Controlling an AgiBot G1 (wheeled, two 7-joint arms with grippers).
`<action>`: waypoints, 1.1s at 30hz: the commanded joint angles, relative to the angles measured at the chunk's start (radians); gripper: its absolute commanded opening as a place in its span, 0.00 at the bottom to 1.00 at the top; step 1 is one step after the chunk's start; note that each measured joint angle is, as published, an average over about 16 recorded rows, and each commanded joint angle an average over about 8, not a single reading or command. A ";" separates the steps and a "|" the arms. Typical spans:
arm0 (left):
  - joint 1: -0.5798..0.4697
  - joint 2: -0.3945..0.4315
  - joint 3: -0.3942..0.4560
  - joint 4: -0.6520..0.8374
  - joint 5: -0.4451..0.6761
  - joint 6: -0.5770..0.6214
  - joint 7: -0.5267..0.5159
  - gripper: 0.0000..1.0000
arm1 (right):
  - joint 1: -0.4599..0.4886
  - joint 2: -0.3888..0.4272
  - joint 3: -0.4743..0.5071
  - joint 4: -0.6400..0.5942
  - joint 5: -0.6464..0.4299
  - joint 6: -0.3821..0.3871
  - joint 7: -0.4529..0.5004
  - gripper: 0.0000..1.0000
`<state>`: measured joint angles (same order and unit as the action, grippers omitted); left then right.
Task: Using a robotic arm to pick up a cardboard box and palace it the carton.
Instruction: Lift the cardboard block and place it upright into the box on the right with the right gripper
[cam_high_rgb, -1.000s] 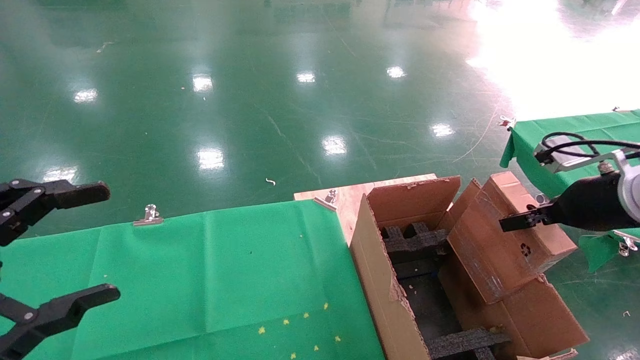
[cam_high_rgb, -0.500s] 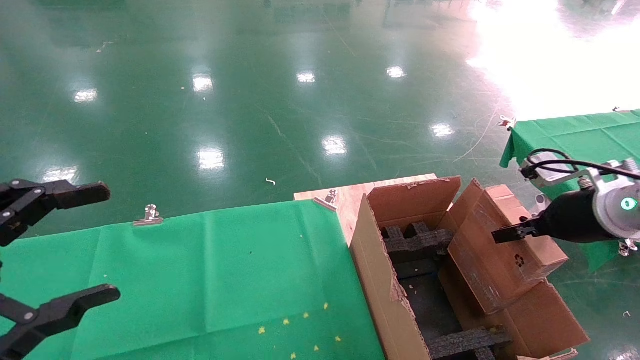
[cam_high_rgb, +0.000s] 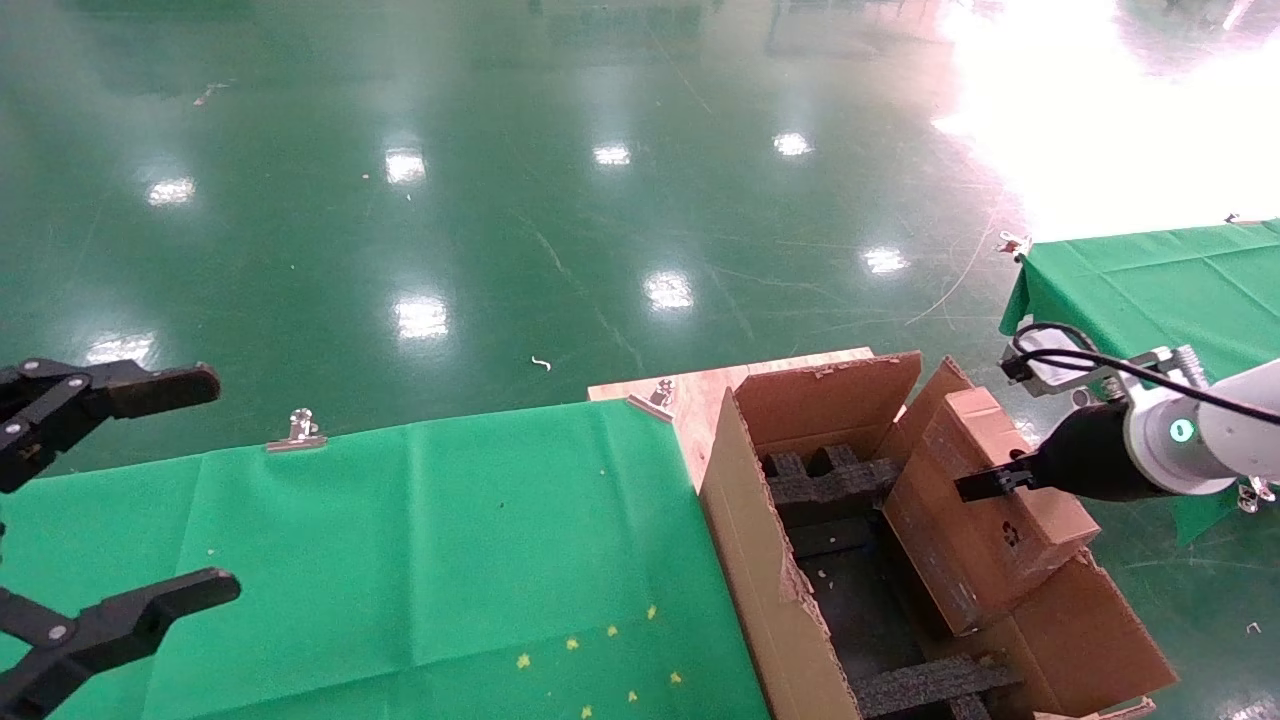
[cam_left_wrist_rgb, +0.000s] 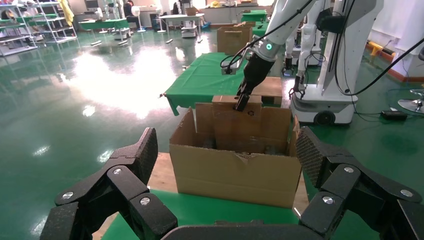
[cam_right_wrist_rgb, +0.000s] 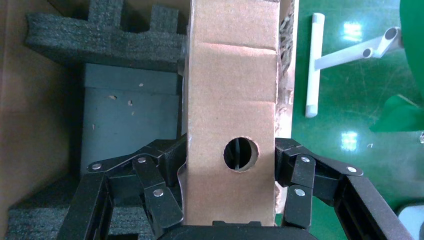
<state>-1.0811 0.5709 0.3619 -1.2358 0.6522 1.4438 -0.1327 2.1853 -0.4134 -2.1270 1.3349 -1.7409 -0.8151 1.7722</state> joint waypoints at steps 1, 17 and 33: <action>0.000 0.000 0.000 0.000 0.000 0.000 0.000 1.00 | -0.014 -0.008 -0.005 -0.001 -0.009 0.011 0.016 0.00; 0.000 0.000 0.000 0.000 0.000 0.000 0.000 1.00 | -0.136 -0.069 -0.023 -0.094 0.022 0.096 0.085 0.00; 0.000 0.000 0.000 0.000 0.000 0.000 0.000 1.00 | -0.262 -0.142 -0.015 -0.248 0.158 0.157 -0.042 0.00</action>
<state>-1.0811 0.5709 0.3620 -1.2358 0.6521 1.4438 -0.1327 1.9232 -0.5549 -2.1419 1.0891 -1.5834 -0.6600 1.7279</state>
